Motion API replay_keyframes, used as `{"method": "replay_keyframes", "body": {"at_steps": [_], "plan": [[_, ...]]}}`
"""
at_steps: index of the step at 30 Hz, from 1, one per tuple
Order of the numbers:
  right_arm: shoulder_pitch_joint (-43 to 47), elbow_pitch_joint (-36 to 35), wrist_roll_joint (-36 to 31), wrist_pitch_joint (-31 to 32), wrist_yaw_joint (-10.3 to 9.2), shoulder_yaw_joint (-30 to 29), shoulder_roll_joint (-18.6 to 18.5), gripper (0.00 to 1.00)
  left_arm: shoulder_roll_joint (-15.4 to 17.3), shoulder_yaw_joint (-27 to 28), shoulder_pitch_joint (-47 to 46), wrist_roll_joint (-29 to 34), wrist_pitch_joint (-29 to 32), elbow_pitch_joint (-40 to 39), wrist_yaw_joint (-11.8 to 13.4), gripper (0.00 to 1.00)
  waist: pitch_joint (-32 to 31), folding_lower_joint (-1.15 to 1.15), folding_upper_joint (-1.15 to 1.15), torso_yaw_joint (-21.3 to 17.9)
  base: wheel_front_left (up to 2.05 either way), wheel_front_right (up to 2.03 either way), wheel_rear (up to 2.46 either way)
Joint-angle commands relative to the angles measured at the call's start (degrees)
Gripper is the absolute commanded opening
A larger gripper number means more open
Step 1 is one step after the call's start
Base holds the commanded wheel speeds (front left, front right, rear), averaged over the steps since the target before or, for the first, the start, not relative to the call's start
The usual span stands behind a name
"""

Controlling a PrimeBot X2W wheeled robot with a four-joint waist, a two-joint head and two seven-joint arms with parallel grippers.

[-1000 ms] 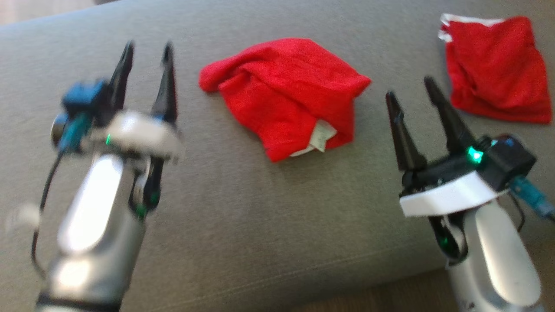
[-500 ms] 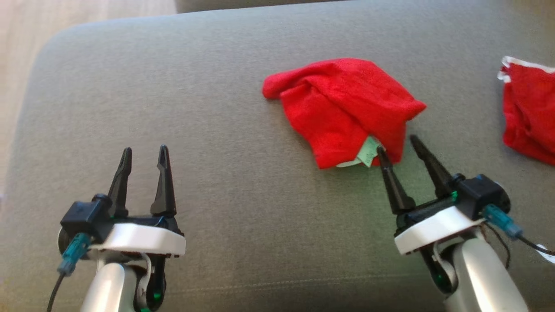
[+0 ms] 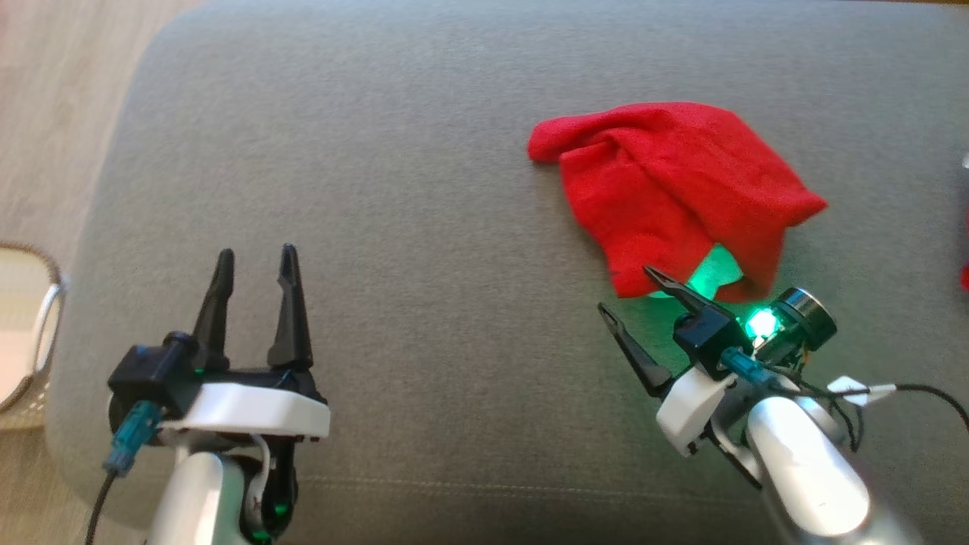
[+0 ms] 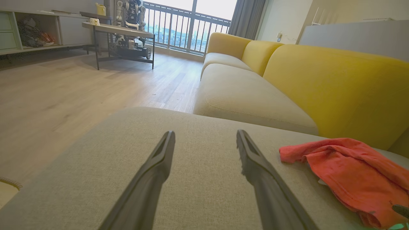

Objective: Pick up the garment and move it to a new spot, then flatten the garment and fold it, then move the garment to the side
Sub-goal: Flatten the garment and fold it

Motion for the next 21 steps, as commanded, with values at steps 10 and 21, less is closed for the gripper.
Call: {"method": "replay_keyframes", "body": {"at_steps": [10, 21], "plan": [[-6.39, 9.13, -5.71, -0.43, -0.02, -1.64, -1.43, 1.00, 0.21, -1.07, -2.10, -2.53, -0.30, -1.25, 0.18, 1.00, 0.93, 0.00, 0.00, 4.70, 0.00, 0.00, 0.00], [-8.82, 9.10, -1.03, -2.44, -0.02, -2.69, 2.05, 0.00, 0.21, -1.41, -1.75, -2.58, -0.30, -0.60, 0.49, 1.00, -0.77, 0.00, 0.00, 4.73, 0.00, 0.00, 0.00]]}}
